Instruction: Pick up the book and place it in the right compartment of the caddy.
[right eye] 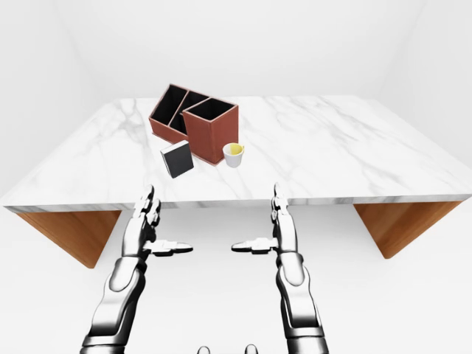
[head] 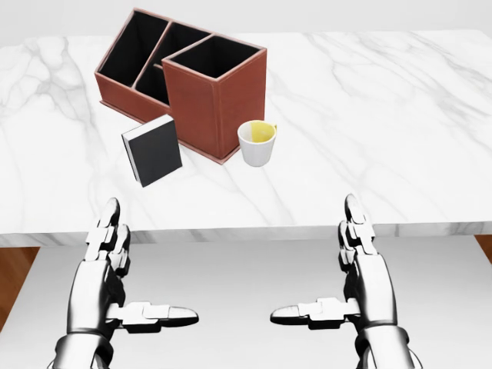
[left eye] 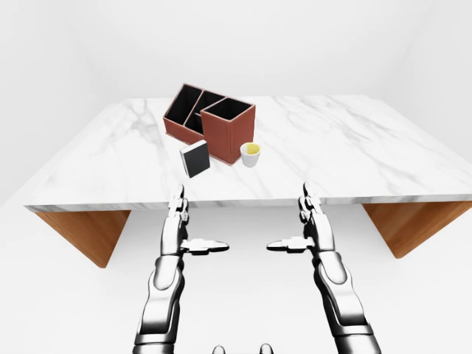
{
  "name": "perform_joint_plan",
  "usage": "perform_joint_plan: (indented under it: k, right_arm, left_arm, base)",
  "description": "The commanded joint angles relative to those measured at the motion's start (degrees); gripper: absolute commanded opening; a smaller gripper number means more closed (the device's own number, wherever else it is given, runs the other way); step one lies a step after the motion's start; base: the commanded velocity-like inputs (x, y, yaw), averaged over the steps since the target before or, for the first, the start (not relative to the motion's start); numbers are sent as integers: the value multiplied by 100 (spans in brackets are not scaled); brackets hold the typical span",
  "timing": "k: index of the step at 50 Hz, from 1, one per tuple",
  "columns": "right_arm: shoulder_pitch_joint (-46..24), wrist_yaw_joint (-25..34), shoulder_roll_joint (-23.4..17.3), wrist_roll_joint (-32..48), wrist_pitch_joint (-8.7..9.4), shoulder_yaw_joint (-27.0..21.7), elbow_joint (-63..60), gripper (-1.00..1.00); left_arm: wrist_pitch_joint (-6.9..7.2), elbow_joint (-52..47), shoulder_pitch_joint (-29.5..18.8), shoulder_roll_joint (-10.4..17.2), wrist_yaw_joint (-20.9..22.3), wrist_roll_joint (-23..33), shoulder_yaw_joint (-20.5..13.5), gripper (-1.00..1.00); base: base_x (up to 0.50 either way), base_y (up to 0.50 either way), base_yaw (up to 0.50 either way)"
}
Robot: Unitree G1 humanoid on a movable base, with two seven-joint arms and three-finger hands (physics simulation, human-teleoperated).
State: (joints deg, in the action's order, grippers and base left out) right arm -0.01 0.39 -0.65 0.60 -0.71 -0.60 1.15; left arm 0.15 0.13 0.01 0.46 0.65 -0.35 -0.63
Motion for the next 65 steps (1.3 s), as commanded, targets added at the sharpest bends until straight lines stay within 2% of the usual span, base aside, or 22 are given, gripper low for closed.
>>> perform_joint_plan:
  k: [1, 3, 4, 6, 9, 12, 14, 15, 16, 17, 19, 22, 26, 27, 29, 34, 53, 57, 65]
  right_arm:
    - [-5, 69, -81, 237, -260, -104, 443, 100]
    - [-35, 86, -70, 146, -165, -147, 391, 100]
    - [-67, 56, -91, 228, -234, -138, 493, 100]
    - [-132, 14, -92, 240, -314, -167, 679, 100]
    - [-85, 46, -81, 240, -258, -134, 541, 100]
    - [-66, 49, -73, 258, -228, -115, 443, 100]
    - [-37, 56, -74, 271, -239, -110, 345, 100]
    - [-3, 49, -68, 276, -131, -109, 160, 100]
    - [18, 58, -68, 255, -67, -120, -44, 100]
    - [20, 60, -67, 255, -62, -122, -59, 100]
    - [30, 59, -76, 296, -120, -117, -195, 100]
    - [-4, 13, -75, 321, 61, -160, -336, 100]
    - [-56, -8, -105, 319, 13, -215, -322, 100]
    - [-77, -25, -108, 306, 69, -241, -427, 100]
    - [-100, -53, -115, 304, 50, -265, -437, 100]
    - [-189, -78, -161, 267, 176, -350, -603, 100]
    - [-239, -51, -200, 530, 404, -389, -1674, 100]
    - [-298, -40, -213, 530, 567, -439, -2004, 100]
    - [-309, -24, -222, 657, 571, -458, -2544, 100]
  left_arm:
    - [173, -134, 42, 39, 68, -15, -97, 100]
    - [212, -180, 34, 34, 73, -23, -96, 100]
    - [158, -84, -11, 33, 87, -69, -126, 100]
    - [219, -142, -25, 36, 86, -89, -126, 100]
    - [173, -112, -70, 60, 76, -77, -153, 100]
    - [239, -211, -48, 55, 74, -93, -156, 100]
    - [185, -235, -44, 67, 65, -54, -157, 100]
    - [142, -346, -22, 81, 7, 42, -154, 100]
    - [222, -672, 6, 103, -87, 176, -166, 100]
    - [229, -694, 8, 98, -86, 190, -171, 100]
    - [272, -937, -11, 127, -142, 274, -236, 100]
    - [404, -1310, -63, 155, -177, 296, -358, 100]
    - [473, -1451, -218, 197, -272, 371, -464, 100]
    - [485, -1621, -285, 218, -317, 298, -575, 100]
    - [485, -1717, -308, 233, -352, 249, -631, 100]
    - [485, -1970, -350, 361, -432, 322, -810, 100]
    - [485, -3257, -344, 462, -654, 199, -1403, 100]
    - [485, -3411, -319, 476, -694, 105, -1500, 100]
    - [485, -3638, -273, 489, -761, -17, -1644, 100]
  base:
    - [0, 0, 0]
    - [0, 0, 0]
    - [0, 0, 0]
    - [0, 0, 0]
    - [0, 0, 0]
    - [0, 0, 0]
    - [0, 0, 0]
    - [0, 0, 0]
    - [0, 0, 0]
    - [0, 0, 0]
    - [0, 0, 0]
    - [0, 0, 0]
    - [0, 0, 0]
    - [0, 0, 0]
    - [0, 0, 0]
    - [0, 0, 0]
    - [0, 0, 0]
    - [0, 0, 0]
    - [0, 0, 0]
